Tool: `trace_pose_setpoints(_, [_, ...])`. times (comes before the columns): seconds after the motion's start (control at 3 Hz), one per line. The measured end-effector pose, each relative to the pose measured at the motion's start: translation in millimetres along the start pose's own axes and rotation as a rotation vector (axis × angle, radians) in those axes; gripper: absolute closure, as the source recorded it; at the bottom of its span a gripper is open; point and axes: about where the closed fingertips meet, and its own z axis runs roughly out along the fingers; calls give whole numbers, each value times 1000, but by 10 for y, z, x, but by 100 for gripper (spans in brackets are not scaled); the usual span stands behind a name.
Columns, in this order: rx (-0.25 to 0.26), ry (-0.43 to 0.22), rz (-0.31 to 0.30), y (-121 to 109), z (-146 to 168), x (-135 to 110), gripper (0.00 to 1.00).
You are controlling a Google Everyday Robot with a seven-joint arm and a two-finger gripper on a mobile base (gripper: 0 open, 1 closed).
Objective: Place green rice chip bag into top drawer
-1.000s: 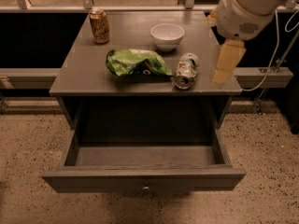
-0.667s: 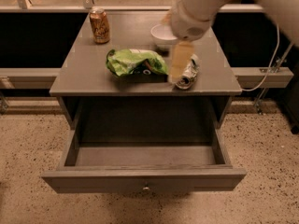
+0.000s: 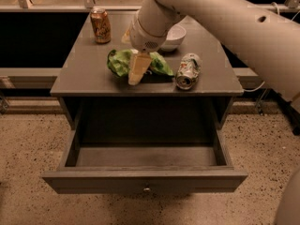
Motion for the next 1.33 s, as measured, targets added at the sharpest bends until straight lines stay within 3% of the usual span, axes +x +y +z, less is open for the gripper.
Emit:
trace_pose_setpoints(0.67, [-29,-37,19,68,474,-83,66])
trace_pose_setpoints(1.0, [3,-95,2,135,285,-205,88])
trace_pose_setpoints(1.33, [48,-196,-31,232,-215,-388,100])
